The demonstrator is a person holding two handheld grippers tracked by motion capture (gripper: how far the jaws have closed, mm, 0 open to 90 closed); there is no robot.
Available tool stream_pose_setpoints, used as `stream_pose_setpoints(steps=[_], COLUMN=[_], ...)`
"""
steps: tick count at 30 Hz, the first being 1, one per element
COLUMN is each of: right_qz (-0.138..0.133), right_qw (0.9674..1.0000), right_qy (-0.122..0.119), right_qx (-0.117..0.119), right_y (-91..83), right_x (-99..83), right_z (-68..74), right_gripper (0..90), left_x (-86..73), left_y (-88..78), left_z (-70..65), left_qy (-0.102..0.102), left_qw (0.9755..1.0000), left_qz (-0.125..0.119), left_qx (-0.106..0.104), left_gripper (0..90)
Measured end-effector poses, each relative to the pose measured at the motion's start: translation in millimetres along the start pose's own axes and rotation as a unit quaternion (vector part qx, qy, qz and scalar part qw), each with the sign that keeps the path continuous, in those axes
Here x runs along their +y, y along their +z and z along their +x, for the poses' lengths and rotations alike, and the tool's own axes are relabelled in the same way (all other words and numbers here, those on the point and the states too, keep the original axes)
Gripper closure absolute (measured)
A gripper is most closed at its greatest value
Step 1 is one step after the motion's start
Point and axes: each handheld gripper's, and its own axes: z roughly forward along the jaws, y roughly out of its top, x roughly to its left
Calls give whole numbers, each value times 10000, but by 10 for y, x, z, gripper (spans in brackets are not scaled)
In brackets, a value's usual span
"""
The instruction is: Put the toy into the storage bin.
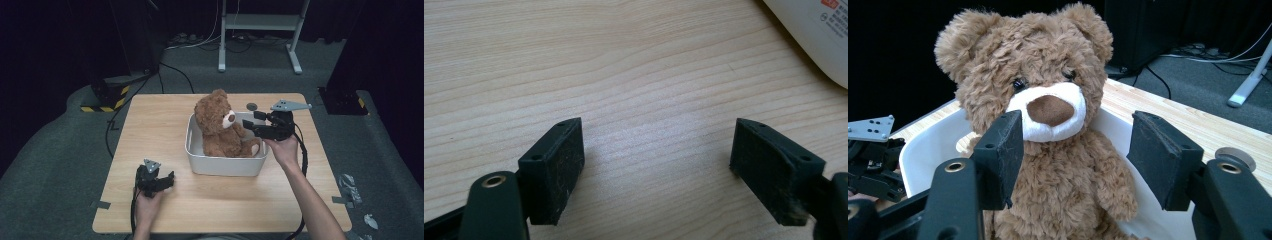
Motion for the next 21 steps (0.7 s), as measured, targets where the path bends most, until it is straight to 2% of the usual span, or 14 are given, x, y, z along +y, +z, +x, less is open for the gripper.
stream_pose_setpoints(steps=[21], right_qz=[-182], right_qw=[9998], right_qy=[25], right_qx=[-43], right_y=[-170], right_x=[-56], right_z=[-21], right_gripper=[384], left_x=[0], left_y=[0], left_z=[0], left_qy=[5], left_qw=[10000], left_qz=[-3], left_qx=[0], left_gripper=[215])
